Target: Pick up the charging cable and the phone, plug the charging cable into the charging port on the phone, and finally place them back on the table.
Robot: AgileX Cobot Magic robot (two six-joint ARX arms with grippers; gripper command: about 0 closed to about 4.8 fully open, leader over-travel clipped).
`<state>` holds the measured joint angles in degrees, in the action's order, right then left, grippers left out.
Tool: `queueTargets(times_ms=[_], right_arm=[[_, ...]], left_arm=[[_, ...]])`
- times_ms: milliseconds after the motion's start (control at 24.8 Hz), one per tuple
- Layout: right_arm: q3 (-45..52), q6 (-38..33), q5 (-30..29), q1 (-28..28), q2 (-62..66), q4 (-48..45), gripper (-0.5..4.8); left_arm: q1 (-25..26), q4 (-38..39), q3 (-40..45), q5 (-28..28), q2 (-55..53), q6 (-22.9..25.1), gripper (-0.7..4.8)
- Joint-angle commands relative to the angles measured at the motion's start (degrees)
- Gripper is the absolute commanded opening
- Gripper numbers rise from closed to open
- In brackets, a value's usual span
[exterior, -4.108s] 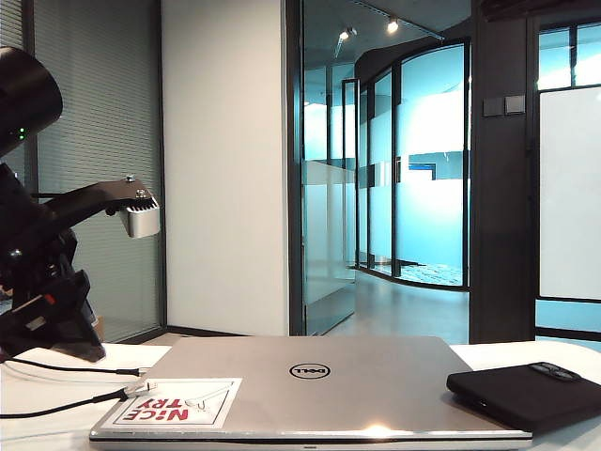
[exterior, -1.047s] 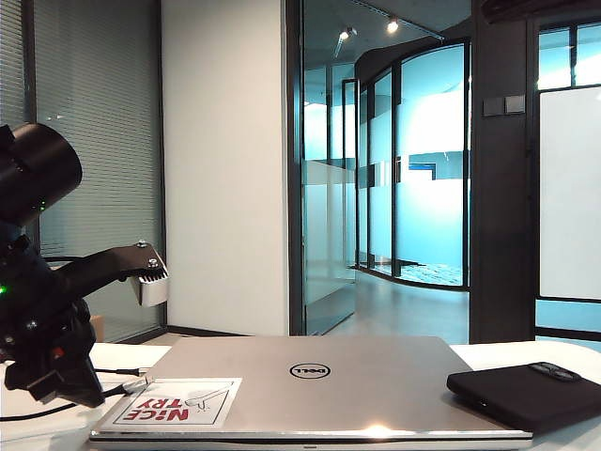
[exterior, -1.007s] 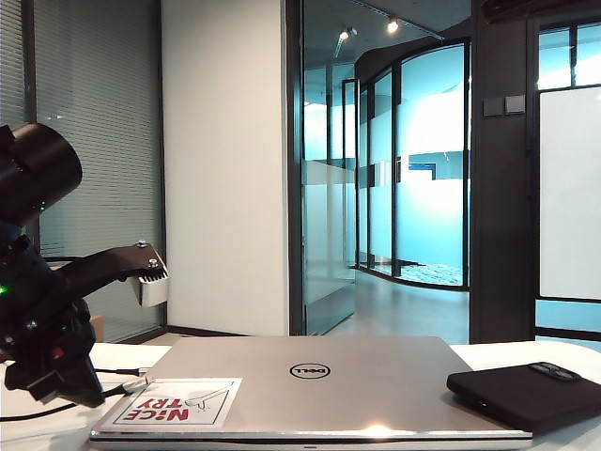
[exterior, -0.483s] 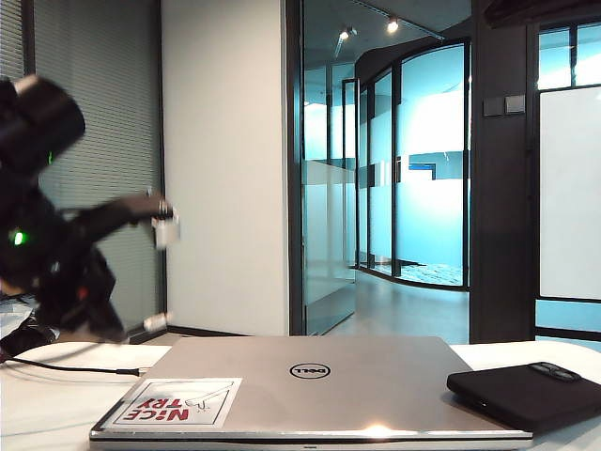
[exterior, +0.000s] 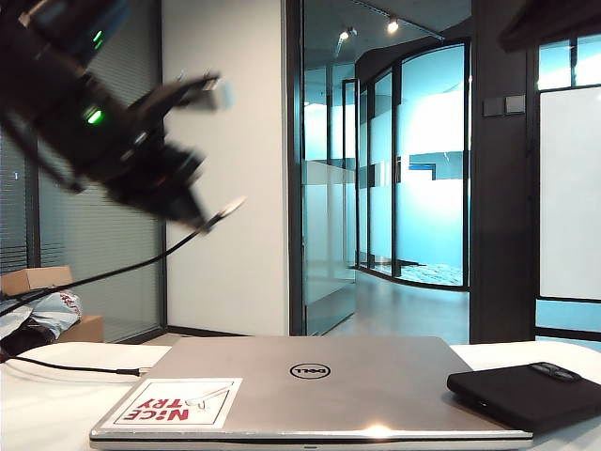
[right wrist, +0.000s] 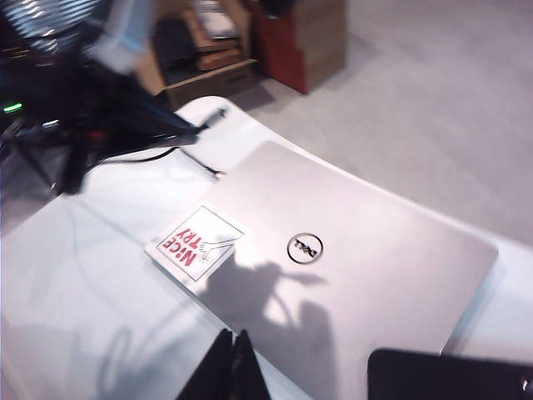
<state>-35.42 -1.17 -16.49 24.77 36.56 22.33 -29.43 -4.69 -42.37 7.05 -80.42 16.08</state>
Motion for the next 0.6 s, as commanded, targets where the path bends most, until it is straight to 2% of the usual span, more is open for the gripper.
queueTargets(times_ms=[40,81,121,242,322,443,604], right_arm=[[-0.4,-10.8,1.5,0.0,0.8,-1.1,-0.06],[-0.4,-15.3,1.9,0.0,0.9,-0.9,-0.05],[-0.4,-19.3,3.0,0.0,1.1,-1.0,-0.05],[-0.4,-19.7,4.2,0.0,1.4,-0.7,-0.06],[-0.4,-19.7,8.6,0.0,1.4,1.5,-0.06],[-0.4,-19.9,11.5,-0.1,1.5,4.8,-0.06],[-0.2,-26.5,8.1,-4.0,3.3,6.6,-0.05]], left_arm=[[-3.3,-1.6,-1.5,0.3,1.3,-9.9,-0.07],[-4.3,-1.8,-1.8,0.3,1.7,-12.2,-0.07],[-6.0,-1.9,-2.3,0.3,2.6,-16.4,-0.07],[-8.0,-1.9,-2.6,0.3,4.1,-21.0,-0.07],[-9.3,-1.8,-2.6,0.3,5.3,-23.8,-0.07],[-9.7,-1.4,-2.6,0.3,6.3,-26.1,-0.07],[-9.6,0.0,-2.6,0.3,6.7,-27.3,-0.07]])
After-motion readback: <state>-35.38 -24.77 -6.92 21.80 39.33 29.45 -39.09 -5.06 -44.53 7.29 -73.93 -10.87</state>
